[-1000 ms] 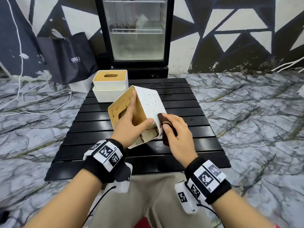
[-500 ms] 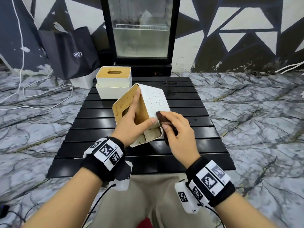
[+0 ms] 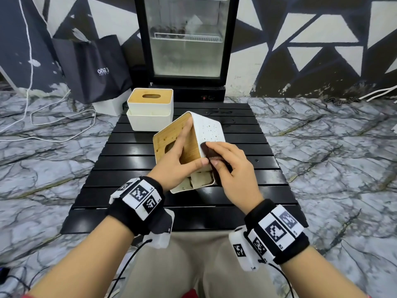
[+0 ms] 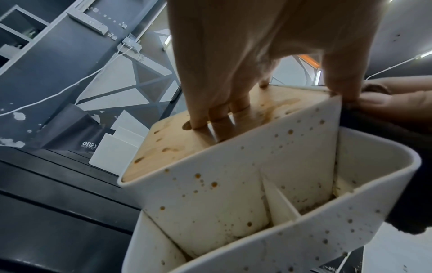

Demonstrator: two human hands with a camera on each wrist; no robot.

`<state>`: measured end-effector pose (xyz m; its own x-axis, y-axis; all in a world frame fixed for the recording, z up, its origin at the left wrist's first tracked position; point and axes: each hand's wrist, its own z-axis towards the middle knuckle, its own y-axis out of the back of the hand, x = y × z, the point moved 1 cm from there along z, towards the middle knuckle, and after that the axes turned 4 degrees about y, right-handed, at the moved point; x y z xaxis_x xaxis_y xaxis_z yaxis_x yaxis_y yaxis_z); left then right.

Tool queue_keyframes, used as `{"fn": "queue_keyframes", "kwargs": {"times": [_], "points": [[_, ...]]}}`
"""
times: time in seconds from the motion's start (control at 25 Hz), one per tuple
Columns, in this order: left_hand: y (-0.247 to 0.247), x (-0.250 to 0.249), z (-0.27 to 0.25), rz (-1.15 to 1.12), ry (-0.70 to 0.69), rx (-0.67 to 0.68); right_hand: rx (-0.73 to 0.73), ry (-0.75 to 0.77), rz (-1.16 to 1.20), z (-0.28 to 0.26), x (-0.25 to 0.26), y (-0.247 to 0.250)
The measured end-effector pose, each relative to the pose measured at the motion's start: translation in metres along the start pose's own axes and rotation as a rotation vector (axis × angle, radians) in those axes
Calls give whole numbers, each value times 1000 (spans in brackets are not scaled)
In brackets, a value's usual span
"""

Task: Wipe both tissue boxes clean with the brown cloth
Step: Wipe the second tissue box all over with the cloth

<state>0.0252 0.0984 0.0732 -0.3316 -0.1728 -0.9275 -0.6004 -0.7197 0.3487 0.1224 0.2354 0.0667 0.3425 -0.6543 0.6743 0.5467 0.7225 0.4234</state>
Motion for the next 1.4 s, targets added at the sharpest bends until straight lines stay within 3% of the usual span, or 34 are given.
{"fn": "queue_keyframes", "kwargs": {"times": [0.16,0.4,0.56,0.76,0.96,1.16,1.4], "points": [[5,2,-2,-39,25,-20,3,-46,13,-1,-7,0],[4,1,-3,-8,-23,29,52,10,33,6,4,-1],[6,1,-6,-12,-2,26,4,-28,42,1,-4,0],[0,-2,-4,54,-18,29,2,36,44,7,6,-3],[1,0,-5,-5,0,4,-33,-31,53,2,-3,-3],[0,-2,-5,0,-16,28,-13,24,52,3,3,-6],[3,1,-4,-62,4,2,-39,-32,43,-2,-10,-5]]}}
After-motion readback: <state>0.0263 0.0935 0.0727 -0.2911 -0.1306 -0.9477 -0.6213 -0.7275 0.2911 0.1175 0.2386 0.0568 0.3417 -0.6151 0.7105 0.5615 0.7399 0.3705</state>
